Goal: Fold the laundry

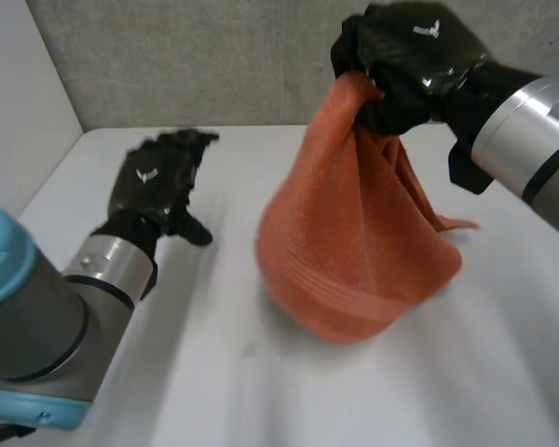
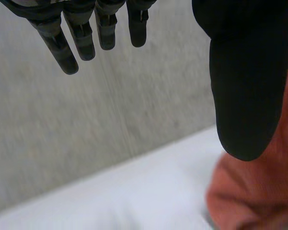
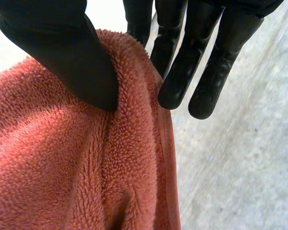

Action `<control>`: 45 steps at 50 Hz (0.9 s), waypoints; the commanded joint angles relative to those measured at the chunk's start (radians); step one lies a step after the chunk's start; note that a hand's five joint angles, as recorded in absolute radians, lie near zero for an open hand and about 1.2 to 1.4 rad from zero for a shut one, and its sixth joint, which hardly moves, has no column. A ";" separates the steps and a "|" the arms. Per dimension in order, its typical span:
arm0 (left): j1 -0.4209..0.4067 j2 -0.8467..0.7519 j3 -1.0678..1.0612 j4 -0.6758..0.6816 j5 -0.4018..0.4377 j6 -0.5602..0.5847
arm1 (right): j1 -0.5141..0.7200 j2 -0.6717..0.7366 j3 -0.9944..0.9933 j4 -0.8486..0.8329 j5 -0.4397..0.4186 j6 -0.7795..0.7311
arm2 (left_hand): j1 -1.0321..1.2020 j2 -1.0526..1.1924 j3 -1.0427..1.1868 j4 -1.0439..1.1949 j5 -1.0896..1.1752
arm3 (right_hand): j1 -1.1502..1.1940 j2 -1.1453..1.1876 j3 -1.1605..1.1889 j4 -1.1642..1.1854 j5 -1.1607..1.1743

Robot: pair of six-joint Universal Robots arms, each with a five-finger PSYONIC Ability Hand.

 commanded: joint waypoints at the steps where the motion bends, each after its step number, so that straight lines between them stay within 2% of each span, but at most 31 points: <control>1: 0.013 -0.177 0.047 -0.042 0.086 -0.122 | 0.020 -0.082 -0.004 0.009 -0.002 0.068 | -0.010 0.003 0.001 0.003 -0.017 | 0.408 0.215 0.211 0.203 0.240; 6: 0.007 -0.306 0.135 -0.053 0.211 -0.186 | 0.022 -0.134 -0.010 0.013 -0.025 0.134 | -0.004 0.008 0.007 0.009 -0.011 | 0.408 0.215 0.211 0.203 0.240; 11: -0.013 -0.359 0.206 -0.051 0.274 -0.234 | 0.022 -0.186 -0.027 0.032 -0.074 0.199 | -0.001 0.011 0.010 0.012 -0.008 | 0.408 0.215 0.211 0.203 0.240; 17: -0.082 -0.439 0.330 -0.050 0.279 -0.310 | 0.020 -0.232 -0.039 0.046 -0.111 0.280 | 0.011 0.023 0.022 0.024 0.003 | 0.408 0.215 0.211 0.203 0.240; 20: -0.092 -0.456 0.350 -0.048 0.279 -0.326 | 0.014 -0.245 -0.039 0.046 -0.117 0.306 | 0.023 0.035 0.033 0.035 0.015 | 0.408 0.215 0.211 0.203 0.240; 21: -0.095 -0.473 0.367 -0.050 0.279 -0.338 | 0.014 -0.245 -0.039 0.046 -0.117 0.306 | 0.072 0.084 0.083 0.085 0.065 | 0.408 0.215 0.211 0.203 0.240; 22: -0.098 -0.485 0.378 -0.053 0.277 -0.346 | 0.008 -0.251 -0.039 0.047 -0.120 0.311 | 0.270 0.282 0.281 0.283 0.263 | 0.408 0.215 0.211 0.203 0.240; 23: -0.098 -0.485 0.378 -0.053 0.277 -0.346 | 0.008 -0.251 -0.039 0.047 -0.120 0.311 | 0.272 0.284 0.283 0.285 0.265 | 0.408 0.215 0.211 0.203 0.240; 25: -0.110 -0.495 0.379 -0.053 0.281 -0.361 | 0.005 -0.257 -0.026 0.046 -0.123 0.314 | 1.177 1.190 1.188 1.190 1.170 | 0.408 0.215 0.211 0.203 0.240; 28: -0.112 -0.495 0.379 -0.053 0.281 -0.369 | -0.003 -0.254 -0.016 0.044 -0.125 0.314 | 1.194 1.206 1.205 1.206 1.186 | 0.408 0.215 0.211 0.203 0.240; 34: -0.087 -0.407 0.356 -0.053 0.245 -0.384 | -0.075 -0.243 0.002 0.044 -0.123 0.303 | 1.194 1.206 1.205 1.206 1.186 | 0.408 0.215 0.211 0.203 0.240; 35: -0.055 -0.356 0.341 -0.048 0.206 -0.386 | -0.116 -0.236 0.007 0.044 -0.123 0.303 | 1.194 1.206 1.205 1.206 1.186 | 0.408 0.215 0.211 0.203 0.240; 36: -0.055 -0.355 0.341 -0.048 0.205 -0.386 | -0.159 -0.217 0.013 0.041 -0.125 0.302 | 1.194 1.206 1.205 1.206 1.186 | 0.408 0.215 0.211 0.203 0.240; 38: 0.053 -0.250 0.306 -0.046 0.094 -0.372 | -0.196 -0.187 0.016 0.038 -0.128 0.303 | 1.194 1.206 1.205 1.206 1.186 | 0.408 0.215 0.211 0.203 0.240; 39: 0.054 -0.249 0.306 -0.046 0.093 -0.372 | -0.196 -0.186 0.016 0.038 -0.128 0.303 | 1.194 1.206 1.205 1.206 1.186 | 0.408 0.215 0.211 0.203 0.240; 41: 0.124 -0.161 0.284 -0.048 0.022 -0.367 | -0.236 -0.124 0.004 0.035 -0.123 0.302 | 1.194 1.206 1.205 1.206 1.186 | 0.408 0.215 0.211 0.203 0.240; 45: 0.158 -0.082 0.254 -0.059 0.017 -0.369 | -0.248 -0.085 -0.013 0.035 -0.109 0.301 | 1.194 1.206 1.205 1.206 1.186 | 0.408 0.215 0.211 0.203 0.240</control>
